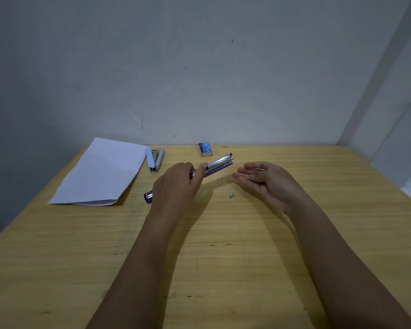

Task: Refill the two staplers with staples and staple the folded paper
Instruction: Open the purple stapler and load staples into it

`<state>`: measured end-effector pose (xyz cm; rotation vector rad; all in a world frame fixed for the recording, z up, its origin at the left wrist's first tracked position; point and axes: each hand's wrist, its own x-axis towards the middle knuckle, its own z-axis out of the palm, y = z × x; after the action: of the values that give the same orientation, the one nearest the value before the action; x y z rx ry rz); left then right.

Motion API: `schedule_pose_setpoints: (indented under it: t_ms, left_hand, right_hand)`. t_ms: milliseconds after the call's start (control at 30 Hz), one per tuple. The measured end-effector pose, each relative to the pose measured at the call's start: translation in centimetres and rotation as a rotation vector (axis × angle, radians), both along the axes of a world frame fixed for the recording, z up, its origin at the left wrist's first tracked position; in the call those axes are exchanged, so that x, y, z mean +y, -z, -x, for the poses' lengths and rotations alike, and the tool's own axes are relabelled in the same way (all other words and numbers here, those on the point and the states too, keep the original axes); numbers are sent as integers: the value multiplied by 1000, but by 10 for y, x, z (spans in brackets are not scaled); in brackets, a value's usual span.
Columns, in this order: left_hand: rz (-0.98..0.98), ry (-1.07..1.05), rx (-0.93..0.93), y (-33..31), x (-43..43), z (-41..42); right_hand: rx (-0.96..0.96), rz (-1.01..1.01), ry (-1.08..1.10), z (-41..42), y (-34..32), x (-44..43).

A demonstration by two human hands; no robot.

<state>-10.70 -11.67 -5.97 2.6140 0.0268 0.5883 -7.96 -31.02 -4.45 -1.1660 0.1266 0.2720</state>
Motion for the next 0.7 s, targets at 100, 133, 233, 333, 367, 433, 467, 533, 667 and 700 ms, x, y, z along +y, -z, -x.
schedule_pose_setpoints:
  t_ms: [100, 133, 233, 333, 367, 433, 467, 533, 667, 700]
  left_hand:
    - [6, -1, -13, 1, 0, 0]
    - [8, 3, -15, 1, 1, 0]
    - [12, 15, -16, 1, 0, 1]
    - [16, 20, -12, 1, 0, 0]
    - [13, 20, -9, 1, 0, 0]
    - [3, 21, -3, 2, 0, -1]
    - [-1, 22, 0, 2, 0, -1]
    - [-6, 25, 2, 3, 0, -1]
    - [-8, 20, 6, 3, 1, -2]
    - [-8, 20, 6, 4, 2, -2]
  right_hand:
    - [12, -25, 14, 0, 2, 1]
    - [16, -30, 14, 0, 3, 1]
    - [16, -9, 20, 0, 3, 1]
    - [9, 12, 34, 1, 4, 2]
    - [9, 23, 37, 1, 5, 2]
    - [6, 44, 35, 1, 6, 4]
    - [-1, 56, 31, 1, 6, 4]
    - [-26, 91, 27, 1, 7, 5]
    - [-71, 84, 30, 1, 7, 5]
    - [-82, 76, 27, 1, 7, 5]
